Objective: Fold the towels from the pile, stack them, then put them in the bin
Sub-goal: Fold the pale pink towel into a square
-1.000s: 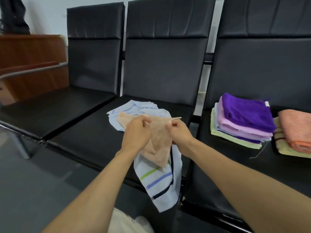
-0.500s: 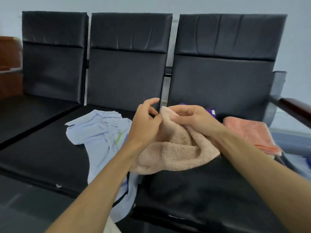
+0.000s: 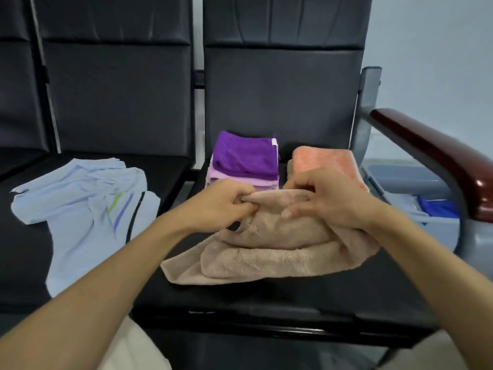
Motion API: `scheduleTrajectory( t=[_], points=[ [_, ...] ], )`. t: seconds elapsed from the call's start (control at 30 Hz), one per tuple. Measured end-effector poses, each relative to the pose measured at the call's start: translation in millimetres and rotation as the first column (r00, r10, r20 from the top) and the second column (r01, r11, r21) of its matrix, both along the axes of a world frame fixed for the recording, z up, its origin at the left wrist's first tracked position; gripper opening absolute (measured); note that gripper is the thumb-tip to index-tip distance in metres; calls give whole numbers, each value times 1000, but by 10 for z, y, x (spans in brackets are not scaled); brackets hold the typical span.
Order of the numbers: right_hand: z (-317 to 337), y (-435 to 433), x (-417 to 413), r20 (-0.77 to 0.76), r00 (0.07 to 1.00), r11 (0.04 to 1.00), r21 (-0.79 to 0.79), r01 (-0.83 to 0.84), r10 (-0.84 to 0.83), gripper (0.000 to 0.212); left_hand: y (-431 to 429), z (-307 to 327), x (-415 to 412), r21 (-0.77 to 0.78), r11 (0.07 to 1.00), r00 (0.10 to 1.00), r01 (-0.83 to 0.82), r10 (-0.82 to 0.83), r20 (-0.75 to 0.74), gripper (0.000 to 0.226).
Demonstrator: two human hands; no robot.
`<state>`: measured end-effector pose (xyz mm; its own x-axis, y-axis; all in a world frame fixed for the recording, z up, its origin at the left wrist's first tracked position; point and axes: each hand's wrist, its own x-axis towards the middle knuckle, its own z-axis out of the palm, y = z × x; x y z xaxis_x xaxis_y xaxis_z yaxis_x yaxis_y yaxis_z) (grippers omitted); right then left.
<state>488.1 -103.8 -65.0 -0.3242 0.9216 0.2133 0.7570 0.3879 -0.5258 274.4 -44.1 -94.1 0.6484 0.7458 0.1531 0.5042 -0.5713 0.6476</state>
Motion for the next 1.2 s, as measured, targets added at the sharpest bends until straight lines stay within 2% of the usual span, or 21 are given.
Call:
scheduleTrajectory(
  t=[0.07, 0.13, 0.23, 0.3, 0.4, 0.5, 0.53, 0.57, 0.63, 0.7, 0.77, 0.83, 0.9, 1.03, 1.13, 1.2],
  points=[
    [-60, 9, 90, 203, 977, 998, 28, 62, -67, 8, 22, -7, 7, 150, 986, 997, -72, 71, 14, 19],
    [-136, 17, 201, 299, 939, 985, 56, 161, -171, 9, 43, -6, -33, 289, 950, 992, -118, 126, -8, 25],
    [-183, 51, 341, 241, 930, 960, 39, 278, -279, 36, 86, -25, -137, 377, 912, 980, -159, 193, -54, 41],
    [-178, 65, 385, 187, 920, 938, 39, 344, -346, 44, 134, -25, -226, 341, 923, 975, -180, 214, -64, 42],
    [-224, 85, 426, 123, 890, 898, 45, 438, -440, 40, 202, -38, -377, 280, 947, 959, -159, 215, -183, 30],
    [-290, 125, 487, 74, 855, 858, 51, 511, -514, 31, 257, -71, -489, 277, 943, 894, -183, 277, -352, 7],
    [-296, 135, 507, 70, 846, 849, 50, 527, -529, 28, 264, -74, -516, 272, 936, 880, -221, 312, -359, 4],
    [-297, 144, 532, 70, 834, 837, 42, 545, -547, 25, 267, -72, -535, 269, 925, 868, -268, 353, -349, 13],
    [-274, 150, 587, 70, 808, 810, -7, 586, -585, 22, 276, -59, -553, 207, 905, 879, -372, 415, -235, 25],
    [-246, 145, 628, 29, 789, 785, -84, 614, -614, 16, 262, -54, -524, 32, 895, 895, -444, 445, -24, 17],
    [-230, 144, 625, -143, 760, 771, -187, 609, -634, 13, 242, -50, -453, -221, 871, 858, -439, 479, 184, 16],
    [-233, 179, 592, -333, 699, 774, -249, 582, -632, 13, 290, -81, -391, -339, 840, 794, -424, 524, 308, 19],
    [-267, 252, 560, -469, 655, 792, -194, 578, -593, 15, 357, -91, -343, -269, 834, 744, -482, 552, 377, 18],
    [-170, 302, 463, -667, 612, 792, 54, 609, -425, 19, 339, 51, -209, -108, 809, 635, -577, 528, 564, 14],
    [-51, 237, 435, -719, 621, 759, 205, 618, -312, 22, 263, 160, -158, -98, 872, 555, -479, 388, 736, 13],
    [-14, 168, 462, -699, 654, 754, 255, 606, -289, 21, 237, 168, -190, -47, 890, 569, -454, 330, 754, 13]
  ],
)
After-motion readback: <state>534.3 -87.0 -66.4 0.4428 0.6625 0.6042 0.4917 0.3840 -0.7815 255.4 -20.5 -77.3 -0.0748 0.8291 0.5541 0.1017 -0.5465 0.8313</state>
